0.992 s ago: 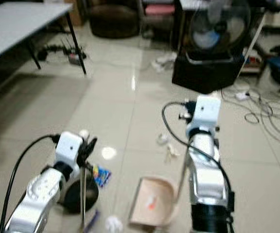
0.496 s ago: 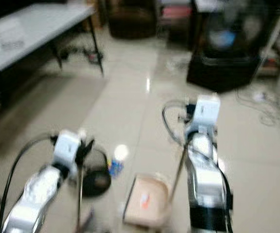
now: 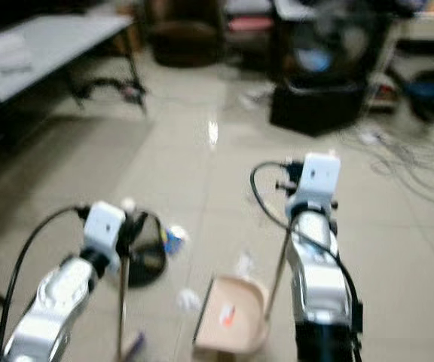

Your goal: Sweep floor

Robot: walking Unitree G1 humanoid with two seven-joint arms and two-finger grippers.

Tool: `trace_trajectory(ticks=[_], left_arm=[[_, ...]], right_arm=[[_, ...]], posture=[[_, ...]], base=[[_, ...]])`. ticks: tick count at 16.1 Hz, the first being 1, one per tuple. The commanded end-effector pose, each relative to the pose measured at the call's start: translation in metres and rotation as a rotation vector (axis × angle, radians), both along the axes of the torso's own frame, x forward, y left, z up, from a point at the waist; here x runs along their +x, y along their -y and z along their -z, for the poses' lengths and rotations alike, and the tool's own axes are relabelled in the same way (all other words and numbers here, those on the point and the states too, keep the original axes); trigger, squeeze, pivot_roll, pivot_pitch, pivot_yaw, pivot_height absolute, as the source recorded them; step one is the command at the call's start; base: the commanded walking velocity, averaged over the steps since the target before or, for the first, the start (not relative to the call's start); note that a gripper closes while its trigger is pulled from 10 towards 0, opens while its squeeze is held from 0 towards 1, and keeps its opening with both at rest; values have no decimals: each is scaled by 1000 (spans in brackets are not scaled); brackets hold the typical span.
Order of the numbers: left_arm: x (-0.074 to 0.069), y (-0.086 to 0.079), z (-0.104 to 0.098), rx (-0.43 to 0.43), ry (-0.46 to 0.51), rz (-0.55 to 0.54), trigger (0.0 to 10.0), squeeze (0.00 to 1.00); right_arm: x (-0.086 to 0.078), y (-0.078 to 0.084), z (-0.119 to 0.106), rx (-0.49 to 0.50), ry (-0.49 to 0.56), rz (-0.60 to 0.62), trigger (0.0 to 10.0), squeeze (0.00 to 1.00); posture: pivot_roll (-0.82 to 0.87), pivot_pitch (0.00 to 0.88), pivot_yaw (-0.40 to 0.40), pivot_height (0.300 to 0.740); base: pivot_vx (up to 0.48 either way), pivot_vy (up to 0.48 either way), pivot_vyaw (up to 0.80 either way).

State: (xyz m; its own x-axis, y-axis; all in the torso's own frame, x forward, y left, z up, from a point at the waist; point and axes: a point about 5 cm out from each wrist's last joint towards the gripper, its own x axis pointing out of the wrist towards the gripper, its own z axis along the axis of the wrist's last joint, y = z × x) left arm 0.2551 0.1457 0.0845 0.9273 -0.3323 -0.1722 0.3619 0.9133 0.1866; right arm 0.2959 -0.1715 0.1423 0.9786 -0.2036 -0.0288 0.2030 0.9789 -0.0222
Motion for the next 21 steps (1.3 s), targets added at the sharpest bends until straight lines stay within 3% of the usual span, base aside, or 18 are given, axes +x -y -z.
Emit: trace_trajectory(ticks=[1, 5, 9, 21], left_arm=[[6, -4, -13, 0, 63, -23, 10000, 0], [13, -11, -26, 1, 156, -131, 10000, 0], [12, -8, -34, -4, 194, -149, 10000, 0], [19, -1, -34, 3, 187, -119, 10000, 0]], right_arm=[[3, -5, -12, -2, 55, -26, 10000, 0], [6, -19, -17, -12, 70, -121, 10000, 0], [10, -26, -19, -35, 79, -165, 10000, 0], [10, -19, -15, 31, 60, -121, 10000, 0]], posture=[[-72, 0, 55, 740], [-60, 0, 30, 740], [-44, 0, 10, 740], [-56, 0, 39, 740]], base=[[0, 0, 0], [0, 0, 0], [170, 0, 0], [375, 0, 0]])
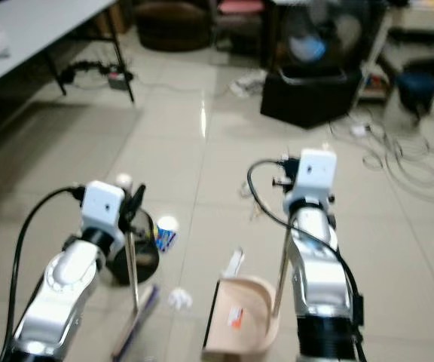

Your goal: Sweep floor

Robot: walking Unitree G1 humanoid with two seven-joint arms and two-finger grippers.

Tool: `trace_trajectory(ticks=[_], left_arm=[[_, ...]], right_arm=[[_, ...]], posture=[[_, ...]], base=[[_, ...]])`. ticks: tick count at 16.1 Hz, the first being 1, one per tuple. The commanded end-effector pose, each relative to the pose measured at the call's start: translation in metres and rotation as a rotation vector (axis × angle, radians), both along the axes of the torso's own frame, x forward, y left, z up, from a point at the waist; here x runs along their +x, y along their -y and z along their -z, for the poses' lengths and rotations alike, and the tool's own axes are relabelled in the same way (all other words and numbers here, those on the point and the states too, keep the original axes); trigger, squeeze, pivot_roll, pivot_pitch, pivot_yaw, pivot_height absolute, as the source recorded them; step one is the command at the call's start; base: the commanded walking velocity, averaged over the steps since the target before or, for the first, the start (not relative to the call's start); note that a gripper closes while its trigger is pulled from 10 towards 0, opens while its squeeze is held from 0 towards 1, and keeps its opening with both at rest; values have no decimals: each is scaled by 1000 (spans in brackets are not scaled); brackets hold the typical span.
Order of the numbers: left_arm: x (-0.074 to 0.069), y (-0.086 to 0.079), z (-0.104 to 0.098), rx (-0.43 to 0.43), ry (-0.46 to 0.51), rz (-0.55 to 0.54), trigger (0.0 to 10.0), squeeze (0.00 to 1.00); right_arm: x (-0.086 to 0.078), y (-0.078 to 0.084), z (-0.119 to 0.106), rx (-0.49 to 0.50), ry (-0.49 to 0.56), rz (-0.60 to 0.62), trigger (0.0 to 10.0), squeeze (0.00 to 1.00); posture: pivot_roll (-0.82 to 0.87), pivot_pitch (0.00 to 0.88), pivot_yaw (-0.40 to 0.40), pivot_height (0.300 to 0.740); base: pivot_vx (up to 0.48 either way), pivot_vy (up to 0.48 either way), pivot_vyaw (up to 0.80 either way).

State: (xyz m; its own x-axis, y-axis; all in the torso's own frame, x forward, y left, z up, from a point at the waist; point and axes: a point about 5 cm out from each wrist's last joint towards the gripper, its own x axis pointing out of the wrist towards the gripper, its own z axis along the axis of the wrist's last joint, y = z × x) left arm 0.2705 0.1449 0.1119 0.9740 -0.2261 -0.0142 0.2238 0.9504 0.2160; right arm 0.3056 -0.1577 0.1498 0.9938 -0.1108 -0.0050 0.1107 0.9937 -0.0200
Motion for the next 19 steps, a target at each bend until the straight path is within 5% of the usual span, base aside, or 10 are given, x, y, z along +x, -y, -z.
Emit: trace_trajectory(ticks=[1, 5, 7, 13, 19], left_arm=[[4, -3, -6, 23, 26, -10, 10000, 0], [3, -5, -5, 26, 25, -22, 10000, 0], [3, -7, -5, 26, 24, -26, 10000, 0], [1, -8, -3, 34, 14, -28, 10000, 0], [-5, 2, 11, 27, -39, 14, 10000, 0]], right_arm=[[0, -5, -8, 32, 35, -28, 10000, 0], [1, -9, -10, 23, 49, -58, 10000, 0], [2, -14, -10, -57, 39, -113, 10000, 0], [-1, -13, -3, 8, 20, -88, 10000, 0], [-5, -6, 4, -54, 18, -75, 10000, 0]], posture=[[-57, 0, 38, 740], [-58, 0, 35, 740], [-58, 0, 35, 740], [-53, 2, 38, 740], [-54, 28, 54, 740]], base=[[375, 0, 0], [379, 0, 0], [379, 0, 0], [372, 0, 400], [0, 0, 0]])
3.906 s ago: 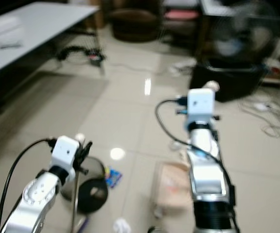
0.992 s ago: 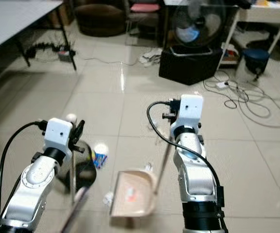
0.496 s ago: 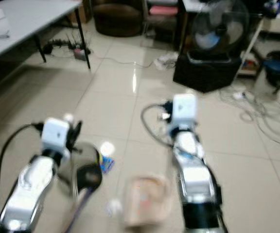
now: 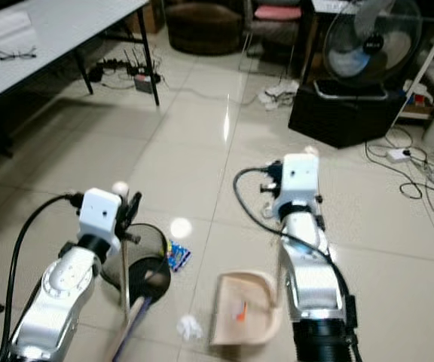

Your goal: Sweep floor

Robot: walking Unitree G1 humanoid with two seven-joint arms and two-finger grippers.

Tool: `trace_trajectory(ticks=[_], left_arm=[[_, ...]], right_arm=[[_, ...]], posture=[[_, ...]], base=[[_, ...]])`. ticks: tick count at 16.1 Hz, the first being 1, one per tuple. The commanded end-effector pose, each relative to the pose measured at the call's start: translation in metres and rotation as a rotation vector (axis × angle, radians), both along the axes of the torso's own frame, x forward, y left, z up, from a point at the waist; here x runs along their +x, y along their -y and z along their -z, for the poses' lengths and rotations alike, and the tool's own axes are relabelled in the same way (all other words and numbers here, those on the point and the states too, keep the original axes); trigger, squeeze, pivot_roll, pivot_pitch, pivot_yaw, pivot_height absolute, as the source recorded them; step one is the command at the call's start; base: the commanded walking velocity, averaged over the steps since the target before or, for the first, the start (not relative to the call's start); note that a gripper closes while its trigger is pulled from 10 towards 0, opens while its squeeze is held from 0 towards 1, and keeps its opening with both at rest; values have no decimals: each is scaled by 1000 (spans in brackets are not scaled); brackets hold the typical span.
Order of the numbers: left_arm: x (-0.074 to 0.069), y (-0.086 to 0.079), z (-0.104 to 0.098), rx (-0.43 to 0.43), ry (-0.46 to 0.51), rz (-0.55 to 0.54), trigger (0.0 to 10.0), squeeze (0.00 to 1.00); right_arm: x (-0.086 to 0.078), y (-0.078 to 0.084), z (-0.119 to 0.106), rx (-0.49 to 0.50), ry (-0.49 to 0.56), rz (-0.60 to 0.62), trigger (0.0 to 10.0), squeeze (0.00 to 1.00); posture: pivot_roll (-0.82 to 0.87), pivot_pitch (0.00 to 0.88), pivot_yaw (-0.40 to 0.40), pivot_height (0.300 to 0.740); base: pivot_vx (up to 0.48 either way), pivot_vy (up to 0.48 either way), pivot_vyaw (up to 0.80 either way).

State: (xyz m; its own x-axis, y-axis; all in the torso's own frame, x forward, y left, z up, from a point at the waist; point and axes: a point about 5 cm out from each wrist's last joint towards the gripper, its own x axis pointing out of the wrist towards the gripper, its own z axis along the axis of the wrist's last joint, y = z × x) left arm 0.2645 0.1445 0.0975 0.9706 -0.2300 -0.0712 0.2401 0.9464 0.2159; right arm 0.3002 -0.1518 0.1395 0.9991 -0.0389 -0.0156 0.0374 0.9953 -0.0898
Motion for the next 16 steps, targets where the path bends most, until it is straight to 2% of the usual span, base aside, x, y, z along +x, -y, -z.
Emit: trace_trajectory(ticks=[1, 3, 6, 7, 8, 9, 12, 13, 16], left_arm=[[-2, 1, 0, 18, 3, 13, 10000, 0], [-6, 3, 8, 25, -17, 15, 10000, 0], [-9, 3, 17, 51, -12, 6, 10000, 0], [-9, 0, 20, 75, 5, -34, 10000, 0], [-6, -6, 20, 90, 87, -126, 10000, 0], [-7, -9, 20, 103, 120, -160, 10000, 0], [-7, -23, 19, 26, 159, -284, 10000, 0], [-7, -25, 15, -3, 201, -281, 10000, 0], [-2, -22, 10, -21, 252, -260, 10000, 0]], right_arm=[[1, 1, -4, -4, 33, -15, 10000, 0], [4, 5, 2, -62, 35, -24, 10000, 0], [11, 3, 3, -95, 66, -39, 10000, 0], [13, 1, 3, -106, 79, -55, 10000, 0], [18, -4, 4, -127, 86, -78, 10000, 0], [17, -5, 5, -137, 88, -87, 10000, 0], [20, -13, 9, -186, 110, -135, 10000, 0], [24, -18, 6, -214, 134, -153, 10000, 0], [33, -27, 4, -216, 160, -168, 10000, 0]], posture=[[-53, 34, 55, 740], [-44, 60, 57, 740], [-52, 88, 60, 740], [-57, 104, 57, 740], [-58, 142, 42, 740], [-58, 169, 35, 740], [-74, 233, 33, 740], [-76, 271, 31, 740], [-70, 320, 15, 740]], base=[[0, 0, 0], [0, 0, 0], [0, 0, 0], [0, 0, 0], [0, 0, 0], [0, 0, 0], [0, 0, 0], [0, 0, 0], [0, 0, 0]])
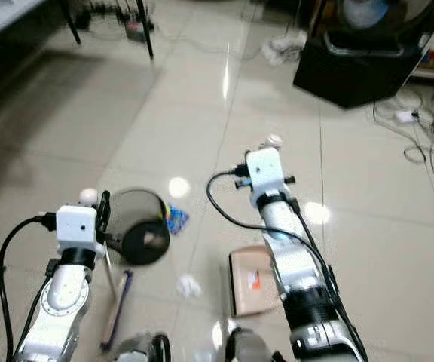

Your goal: Sweep floor

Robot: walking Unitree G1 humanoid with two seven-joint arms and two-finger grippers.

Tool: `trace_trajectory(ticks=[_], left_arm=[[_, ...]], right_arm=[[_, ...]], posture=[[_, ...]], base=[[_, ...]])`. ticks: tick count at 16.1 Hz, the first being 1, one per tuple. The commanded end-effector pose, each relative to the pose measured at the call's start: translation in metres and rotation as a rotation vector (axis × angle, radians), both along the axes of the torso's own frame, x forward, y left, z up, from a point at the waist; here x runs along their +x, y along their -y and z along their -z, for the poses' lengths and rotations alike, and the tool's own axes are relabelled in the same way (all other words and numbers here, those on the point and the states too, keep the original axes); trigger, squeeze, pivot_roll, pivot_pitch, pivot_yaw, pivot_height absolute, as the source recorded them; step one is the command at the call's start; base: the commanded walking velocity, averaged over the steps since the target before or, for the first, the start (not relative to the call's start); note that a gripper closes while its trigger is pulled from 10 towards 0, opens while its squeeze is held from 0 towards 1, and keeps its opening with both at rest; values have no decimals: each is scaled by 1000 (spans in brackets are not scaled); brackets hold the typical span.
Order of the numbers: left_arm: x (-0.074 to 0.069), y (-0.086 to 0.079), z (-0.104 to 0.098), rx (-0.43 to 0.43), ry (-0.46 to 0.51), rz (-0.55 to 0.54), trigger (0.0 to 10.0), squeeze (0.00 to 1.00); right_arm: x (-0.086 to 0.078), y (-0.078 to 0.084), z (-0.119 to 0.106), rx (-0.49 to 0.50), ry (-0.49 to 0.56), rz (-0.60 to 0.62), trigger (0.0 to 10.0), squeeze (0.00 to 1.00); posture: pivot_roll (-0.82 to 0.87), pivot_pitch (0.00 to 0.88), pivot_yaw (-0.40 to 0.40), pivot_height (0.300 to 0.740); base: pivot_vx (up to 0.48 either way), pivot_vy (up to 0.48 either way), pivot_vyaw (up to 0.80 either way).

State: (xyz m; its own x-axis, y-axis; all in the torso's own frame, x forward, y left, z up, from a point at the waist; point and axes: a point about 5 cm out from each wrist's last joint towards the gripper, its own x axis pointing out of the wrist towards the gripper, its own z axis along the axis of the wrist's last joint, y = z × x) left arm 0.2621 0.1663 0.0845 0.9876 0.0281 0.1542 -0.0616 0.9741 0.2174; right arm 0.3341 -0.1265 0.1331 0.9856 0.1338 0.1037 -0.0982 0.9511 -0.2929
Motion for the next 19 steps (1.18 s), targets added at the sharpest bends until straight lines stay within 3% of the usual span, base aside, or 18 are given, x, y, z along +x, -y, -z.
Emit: trace_trajectory(ticks=[1, 4, 6, 8, 10, 12, 14, 19], left_arm=[[3, 0, -4, -14, 41, -13, 10000, 0], [13, -1, -8, -39, 80, -42, 10000, 0], [20, 3, -12, -70, 102, -47, 10000, 0], [24, 7, -14, -99, 108, -53, 10000, 0], [25, 11, -14, -116, 106, -48, 10000, 0], [26, 16, -15, -192, 114, -57, 10000, 0], [32, 27, -23, -286, 141, -20, 10000, 0], [42, 39, -43, -418, 187, 19, 10000, 0]], right_arm=[[1, -7, -3, -18, 40, -18, 10000, 0], [2, -34, 4, -9, 57, -57, 10000, 0], [-9, -56, 12, 6, 60, -121, 10000, 0], [-20, -68, 21, 13, 43, -158, 10000, 0], [-26, -71, 26, 12, 40, -168, 10000, 0], [-31, -69, 32, 37, 28, -157, 10000, 0], [-31, -70, 31, 87, 21, -145, 10000, 0], [-29, -81, 23, 113, 40, -184, 10000, 0]], posture=[[-70, 330, 11, 740], [-83, 360, 2, 740], [-75, 364, 1, 740], [-77, 365, 6, 740], [-77, 365, 8, 740], [-77, 356, 13, 740], [-79, 353, 13, 740], [-84, 337, 11, 740]], base=[[0, 0, 0], [0, 0, 0], [0, 0, 0], [0, 0, 0], [0, 0, 0], [0, 0, 0], [0, 0, 0], [0, 0, 0]])
